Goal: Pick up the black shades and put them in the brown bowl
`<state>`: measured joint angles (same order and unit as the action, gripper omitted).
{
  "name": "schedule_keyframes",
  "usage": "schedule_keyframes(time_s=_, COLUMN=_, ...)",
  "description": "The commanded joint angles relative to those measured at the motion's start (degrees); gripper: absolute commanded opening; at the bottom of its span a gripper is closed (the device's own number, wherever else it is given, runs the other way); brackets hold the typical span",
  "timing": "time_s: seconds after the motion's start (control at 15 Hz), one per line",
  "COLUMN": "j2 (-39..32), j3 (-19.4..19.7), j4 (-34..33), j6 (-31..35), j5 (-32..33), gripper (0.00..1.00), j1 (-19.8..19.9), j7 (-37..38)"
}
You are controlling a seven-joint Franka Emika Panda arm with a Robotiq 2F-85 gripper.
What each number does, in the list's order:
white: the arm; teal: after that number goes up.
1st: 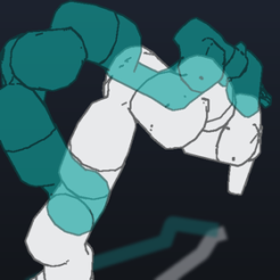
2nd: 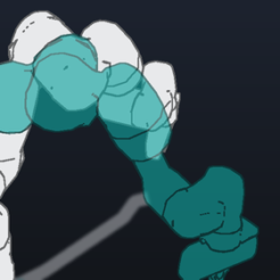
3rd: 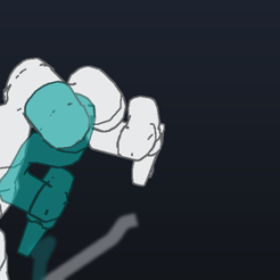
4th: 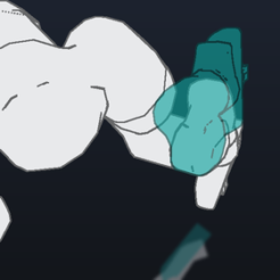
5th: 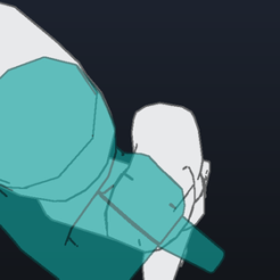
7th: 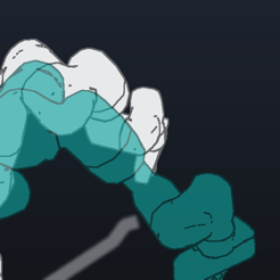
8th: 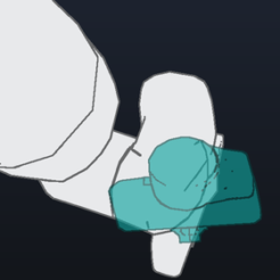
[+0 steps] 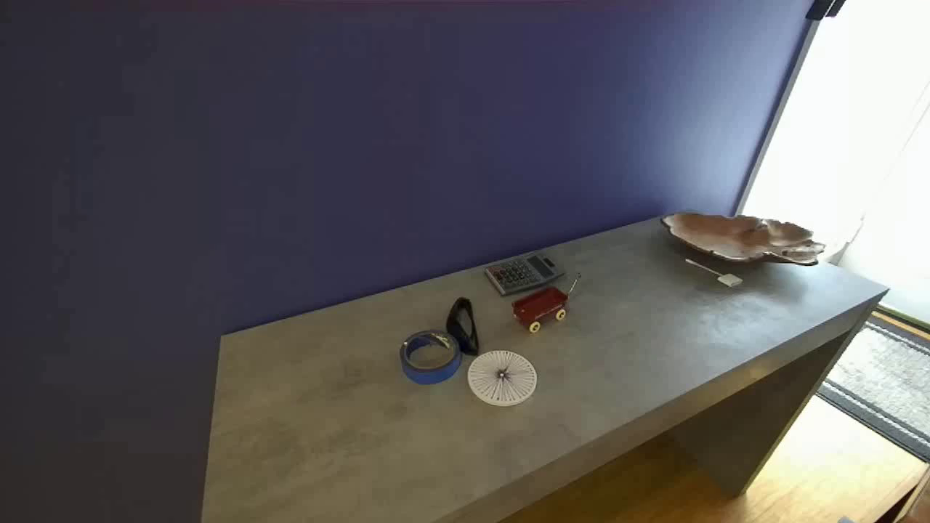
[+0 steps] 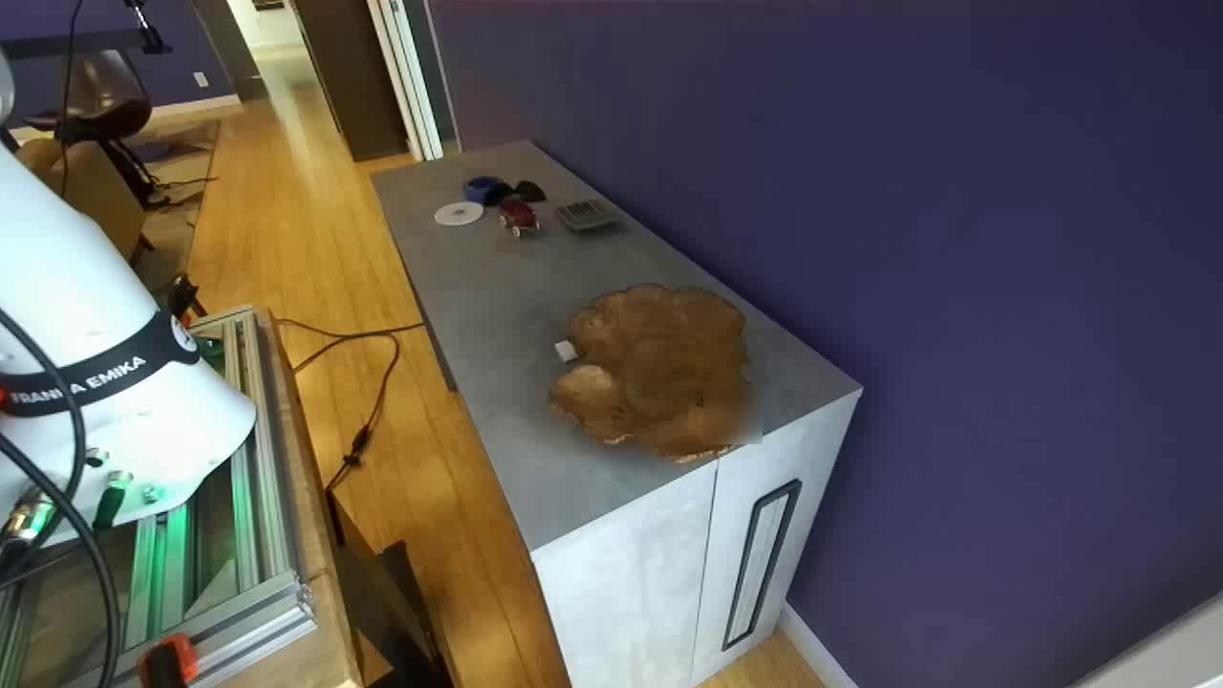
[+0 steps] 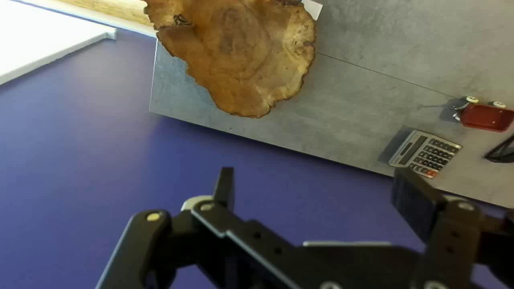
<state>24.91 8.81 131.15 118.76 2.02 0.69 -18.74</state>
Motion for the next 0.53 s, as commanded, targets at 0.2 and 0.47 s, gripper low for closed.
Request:
schedule_keyframes(time_s=0.2, j2=-0.05, j3=-0.32, j4=-0.09, j6=-0.1, j5=-0.18, gripper=1.0, j1=0.37, j7=-0.13)
schedule_keyframes(time_s=0.47, j2=-3.44, j3=-0.07, j4=-0.4, j6=3.31, j5=-2.9, gripper=1.0, j1=-1.07, j7=-0.77)
